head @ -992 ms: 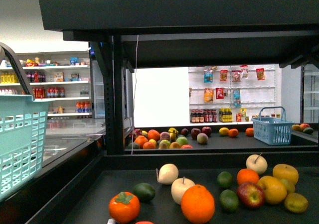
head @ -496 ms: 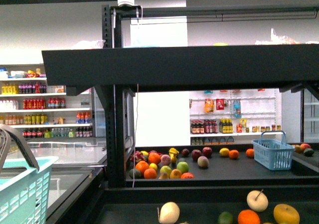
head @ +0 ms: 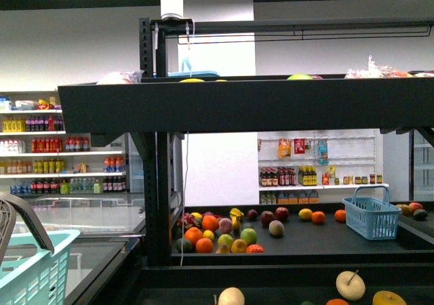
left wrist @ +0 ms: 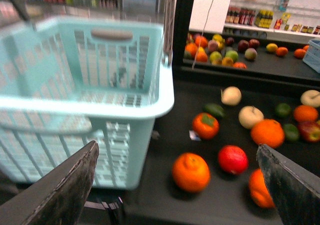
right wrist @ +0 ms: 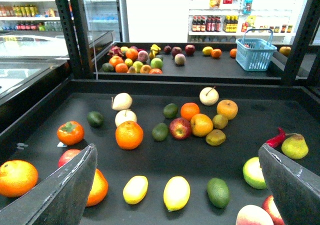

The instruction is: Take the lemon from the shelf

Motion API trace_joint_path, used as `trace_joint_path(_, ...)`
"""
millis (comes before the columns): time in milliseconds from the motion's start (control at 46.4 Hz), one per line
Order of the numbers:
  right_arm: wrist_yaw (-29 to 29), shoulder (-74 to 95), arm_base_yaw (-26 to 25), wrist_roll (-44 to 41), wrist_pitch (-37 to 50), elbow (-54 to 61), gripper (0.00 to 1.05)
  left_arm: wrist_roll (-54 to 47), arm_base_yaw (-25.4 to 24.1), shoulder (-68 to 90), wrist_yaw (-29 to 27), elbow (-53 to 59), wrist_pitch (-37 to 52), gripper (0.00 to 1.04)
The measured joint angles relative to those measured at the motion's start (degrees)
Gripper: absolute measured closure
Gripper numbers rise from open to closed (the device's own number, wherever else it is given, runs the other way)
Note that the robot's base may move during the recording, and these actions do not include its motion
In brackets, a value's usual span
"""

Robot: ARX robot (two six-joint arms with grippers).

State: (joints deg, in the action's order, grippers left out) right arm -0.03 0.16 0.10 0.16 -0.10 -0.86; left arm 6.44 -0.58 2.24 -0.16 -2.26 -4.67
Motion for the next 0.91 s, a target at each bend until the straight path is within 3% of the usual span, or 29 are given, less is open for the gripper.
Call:
trace_joint_path(129, 0.0, 0.0, 0.0, 0.0, 0.0, 0.0, 0.08, 24.3, -6.9, 14.9, 6.9, -6.6, 4.4, 0.08)
trace_joint_path(324, 0.0, 0.0, 0.0, 0.0, 0.0, 0.0, 0.08, 44.6, -12.9, 33.1, 13.6, -18.0, 13.3, 0.08)
trace_joint_path(345, 0.0, 0.0, 0.0, 0.0, 0.0, 0.0, 0.08, 63.1, -18.0, 57.7, 14.4, -34.3, 21.5, 0.08)
trace_joint_path(367, 0.0, 0.0, 0.0, 0.0, 0.0, 0.0, 0.08, 69.0, -18.8, 62.4, 13.4, -36.7, 22.6, 0.08)
trace_joint_path(496, 0.2, -0.1, 0.0, 0.0, 0.0, 0.0, 0.08, 73.9, -19.2, 88.8, 9.5, -61.0, 25.4, 0.08)
trace_joint_path(906, 0.0, 0.0, 0.0, 0.0, 0.0, 0.0, 0.08, 74.8, -16.9, 99.7, 7.4, -68.7, 24.8, 0.08)
